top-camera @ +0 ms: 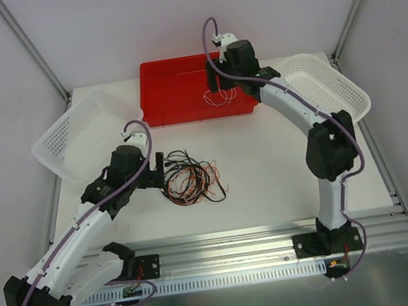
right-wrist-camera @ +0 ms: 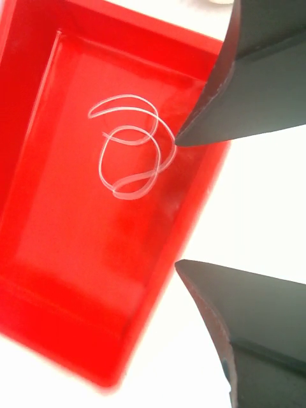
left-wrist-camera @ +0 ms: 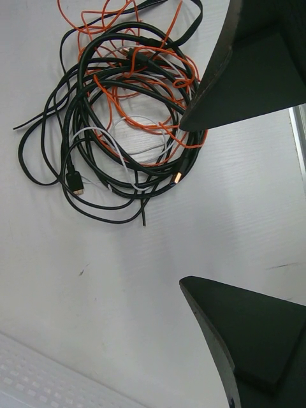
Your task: Untangle the cables
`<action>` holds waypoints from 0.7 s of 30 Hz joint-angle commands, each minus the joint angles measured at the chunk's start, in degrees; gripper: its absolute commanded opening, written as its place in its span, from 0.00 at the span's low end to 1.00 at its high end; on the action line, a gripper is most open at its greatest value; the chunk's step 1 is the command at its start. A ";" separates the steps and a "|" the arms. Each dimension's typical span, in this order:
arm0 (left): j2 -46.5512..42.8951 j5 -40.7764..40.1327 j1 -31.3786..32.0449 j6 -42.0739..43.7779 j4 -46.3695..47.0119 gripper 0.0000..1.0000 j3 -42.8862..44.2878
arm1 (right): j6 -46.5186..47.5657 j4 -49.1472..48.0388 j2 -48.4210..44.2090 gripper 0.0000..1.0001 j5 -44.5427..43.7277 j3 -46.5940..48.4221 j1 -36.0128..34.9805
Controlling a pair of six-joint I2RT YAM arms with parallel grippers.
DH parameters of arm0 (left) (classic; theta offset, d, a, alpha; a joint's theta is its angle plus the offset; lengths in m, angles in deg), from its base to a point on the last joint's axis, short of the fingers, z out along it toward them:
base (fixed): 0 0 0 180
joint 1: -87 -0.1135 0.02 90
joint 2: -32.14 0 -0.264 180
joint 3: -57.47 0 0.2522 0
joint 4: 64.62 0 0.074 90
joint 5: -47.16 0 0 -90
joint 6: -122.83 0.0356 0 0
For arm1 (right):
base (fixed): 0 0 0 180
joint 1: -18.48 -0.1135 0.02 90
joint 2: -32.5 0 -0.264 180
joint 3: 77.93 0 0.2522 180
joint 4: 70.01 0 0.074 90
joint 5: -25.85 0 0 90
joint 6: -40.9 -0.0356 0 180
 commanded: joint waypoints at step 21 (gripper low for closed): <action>12.85 14.82 -0.74 -3.11 0.73 0.94 2.39 | -30.01 -5.52 -40.78 0.66 4.82 -57.65 -16.40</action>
